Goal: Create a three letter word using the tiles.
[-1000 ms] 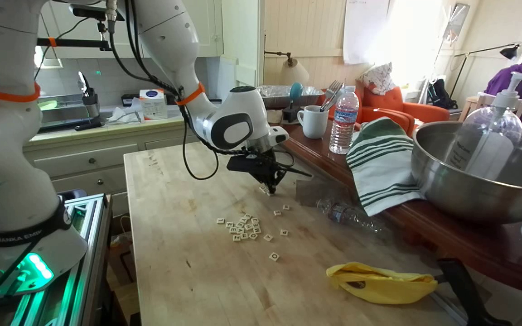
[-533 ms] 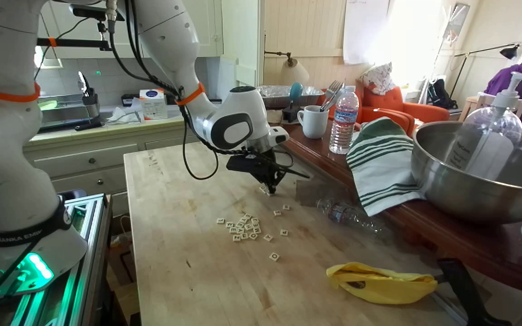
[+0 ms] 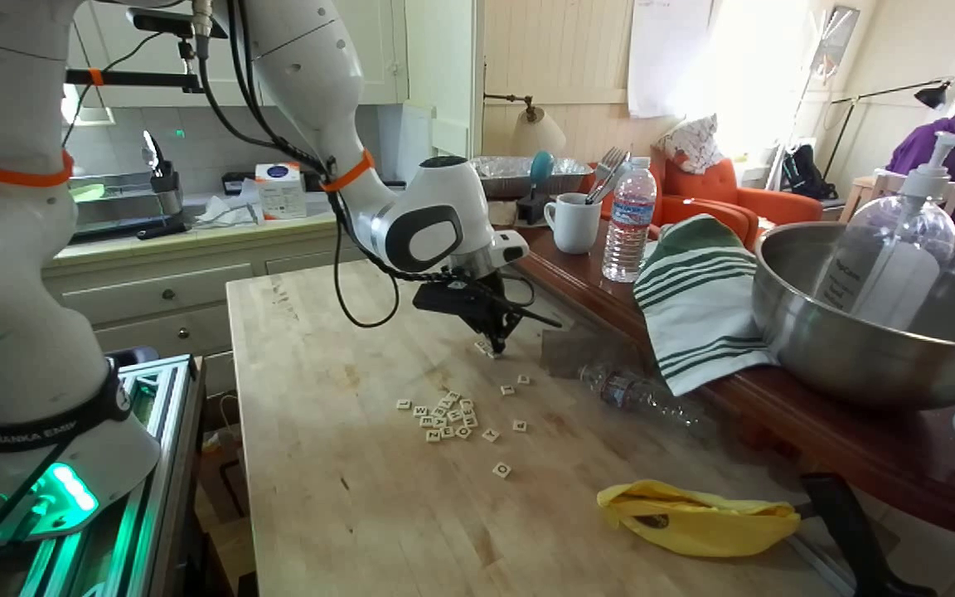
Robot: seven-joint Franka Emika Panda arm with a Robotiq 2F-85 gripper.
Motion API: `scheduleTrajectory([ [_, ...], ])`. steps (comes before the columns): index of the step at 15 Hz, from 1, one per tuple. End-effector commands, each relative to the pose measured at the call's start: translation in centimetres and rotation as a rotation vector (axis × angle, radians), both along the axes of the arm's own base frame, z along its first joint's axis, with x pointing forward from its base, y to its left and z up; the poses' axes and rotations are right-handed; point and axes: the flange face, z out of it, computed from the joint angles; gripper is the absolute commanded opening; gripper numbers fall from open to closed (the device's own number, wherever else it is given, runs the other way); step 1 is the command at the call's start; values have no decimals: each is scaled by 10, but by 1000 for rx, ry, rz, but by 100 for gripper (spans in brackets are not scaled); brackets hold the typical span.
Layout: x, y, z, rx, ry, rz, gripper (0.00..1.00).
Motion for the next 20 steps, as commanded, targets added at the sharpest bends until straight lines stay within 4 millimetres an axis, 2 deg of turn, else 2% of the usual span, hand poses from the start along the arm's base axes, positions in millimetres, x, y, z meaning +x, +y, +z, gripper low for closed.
scheduleTrajectory([
  [1,-7,3,7,19,-9,-28,0],
  [4,-8,5,11,26,9,-75,0],
  [5,-8,5,13,32,9,-100,21],
  [9,-10,7,17,57,26,-178,47],
  [12,-11,10,19,74,47,-224,71],
  [16,-13,14,21,95,83,-288,99],
  [20,-14,17,23,105,113,-333,100],
])
